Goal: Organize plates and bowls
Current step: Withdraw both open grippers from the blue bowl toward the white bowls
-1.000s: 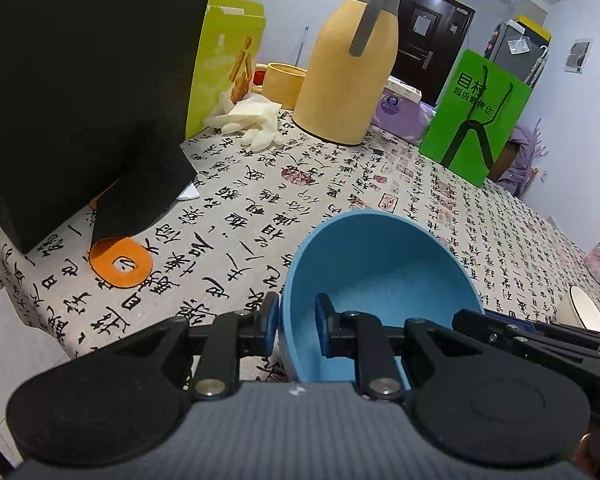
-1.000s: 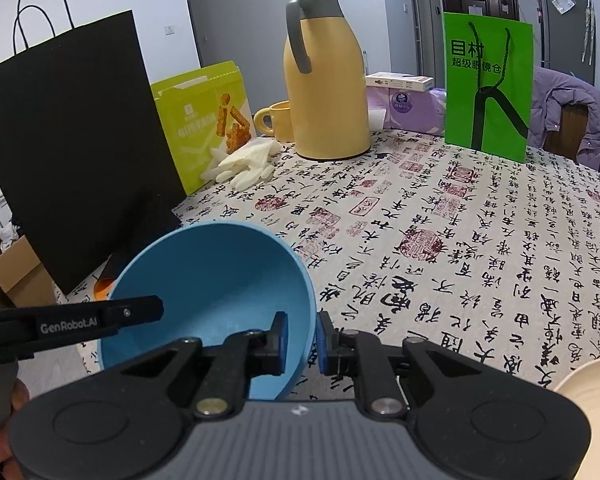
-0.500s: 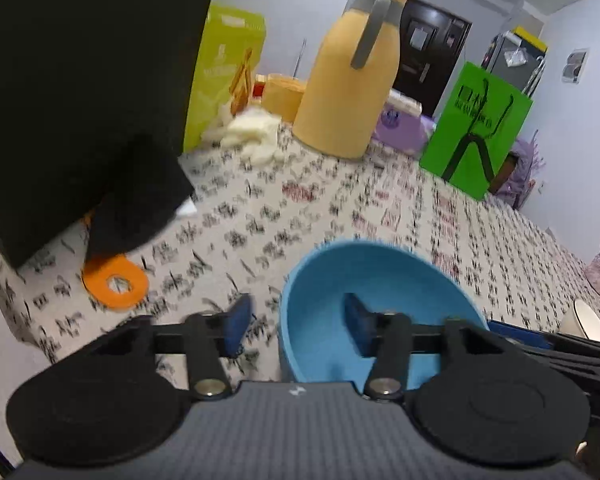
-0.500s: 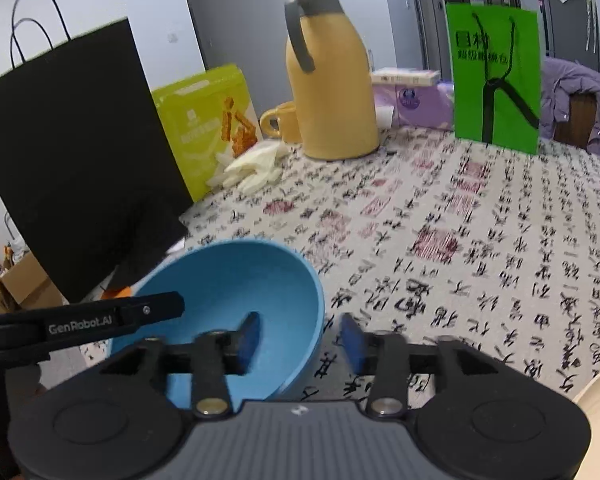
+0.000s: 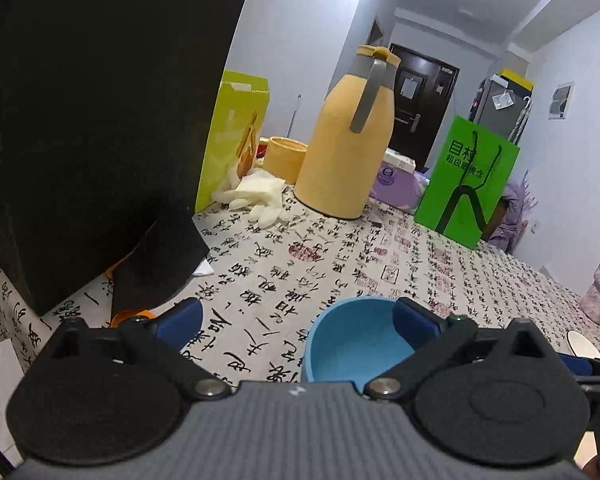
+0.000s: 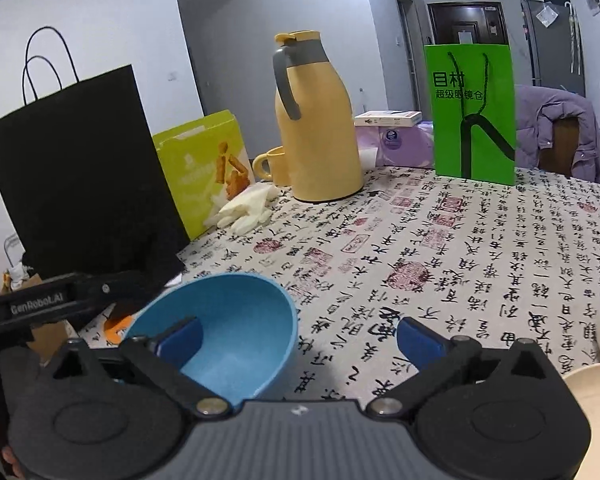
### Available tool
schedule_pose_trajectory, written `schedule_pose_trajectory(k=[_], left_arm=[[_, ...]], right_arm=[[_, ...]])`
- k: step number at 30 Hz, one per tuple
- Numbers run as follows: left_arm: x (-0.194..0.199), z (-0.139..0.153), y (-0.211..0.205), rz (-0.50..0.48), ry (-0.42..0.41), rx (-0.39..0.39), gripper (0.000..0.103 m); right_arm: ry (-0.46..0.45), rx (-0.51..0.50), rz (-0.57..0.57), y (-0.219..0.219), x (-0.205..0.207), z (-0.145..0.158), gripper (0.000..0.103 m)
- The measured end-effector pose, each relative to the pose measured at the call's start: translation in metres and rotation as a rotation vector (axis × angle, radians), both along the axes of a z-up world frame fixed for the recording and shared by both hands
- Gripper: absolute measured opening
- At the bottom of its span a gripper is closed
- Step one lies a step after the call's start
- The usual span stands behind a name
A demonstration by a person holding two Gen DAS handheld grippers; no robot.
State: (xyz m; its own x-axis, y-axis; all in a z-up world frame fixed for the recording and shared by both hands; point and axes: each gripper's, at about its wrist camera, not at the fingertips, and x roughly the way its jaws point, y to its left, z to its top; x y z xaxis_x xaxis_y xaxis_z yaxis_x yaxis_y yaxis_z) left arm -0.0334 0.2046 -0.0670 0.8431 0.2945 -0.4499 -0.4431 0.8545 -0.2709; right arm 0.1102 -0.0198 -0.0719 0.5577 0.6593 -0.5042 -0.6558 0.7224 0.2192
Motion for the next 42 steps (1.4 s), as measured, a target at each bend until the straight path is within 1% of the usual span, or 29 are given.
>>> schedule_pose_trajectory(k=[7,11,16,18,22,26,29,31,35,39,42], left_arm=[[-0.012,0.009,-0.012,-0.002,-0.066,0.066,0.103],[-0.014,0.013,-0.019,0.004,-0.070,0.093,0.103],[-0.018,0.014,-0.025,0.004,-0.085,0.103,0.103],[-0.017,0.016,-0.027,-0.002,-0.072,0.106,0.103],[-0.021,0.019,-0.030,-0.006,-0.094,0.120,0.103],[-0.021,0.025,-0.034,-0.017,-0.091,0.120,0.103],[-0.024,0.029,-0.040,-0.022,-0.107,0.135,0.103],[-0.023,0.030,-0.043,-0.027,-0.099,0.135,0.103],[-0.024,0.035,-0.051,-0.034,-0.113,0.147,0.103],[-0.025,0.038,-0.061,-0.054,-0.123,0.160,0.103],[-0.023,0.040,-0.067,-0.063,-0.118,0.157,0.103]], right_arm=[[-0.056,-0.008,-0.008,-0.005,-0.013,0.005,0.103],[-0.065,-0.008,-0.012,-0.007,-0.016,0.006,0.103],[-0.060,-0.017,-0.020,-0.011,-0.018,0.005,0.103],[-0.056,-0.014,-0.023,-0.014,-0.019,0.006,0.103],[-0.062,0.003,-0.038,-0.022,-0.021,0.008,0.103],[-0.067,0.006,-0.043,-0.027,-0.023,0.011,0.103],[-0.065,0.024,-0.053,-0.032,-0.023,0.012,0.103],[-0.058,0.018,-0.053,-0.033,-0.023,0.012,0.103],[-0.074,0.027,-0.057,-0.039,-0.026,0.016,0.103],[-0.070,0.039,-0.060,-0.044,-0.026,0.019,0.103],[-0.080,0.040,-0.058,-0.050,-0.029,0.023,0.103]])
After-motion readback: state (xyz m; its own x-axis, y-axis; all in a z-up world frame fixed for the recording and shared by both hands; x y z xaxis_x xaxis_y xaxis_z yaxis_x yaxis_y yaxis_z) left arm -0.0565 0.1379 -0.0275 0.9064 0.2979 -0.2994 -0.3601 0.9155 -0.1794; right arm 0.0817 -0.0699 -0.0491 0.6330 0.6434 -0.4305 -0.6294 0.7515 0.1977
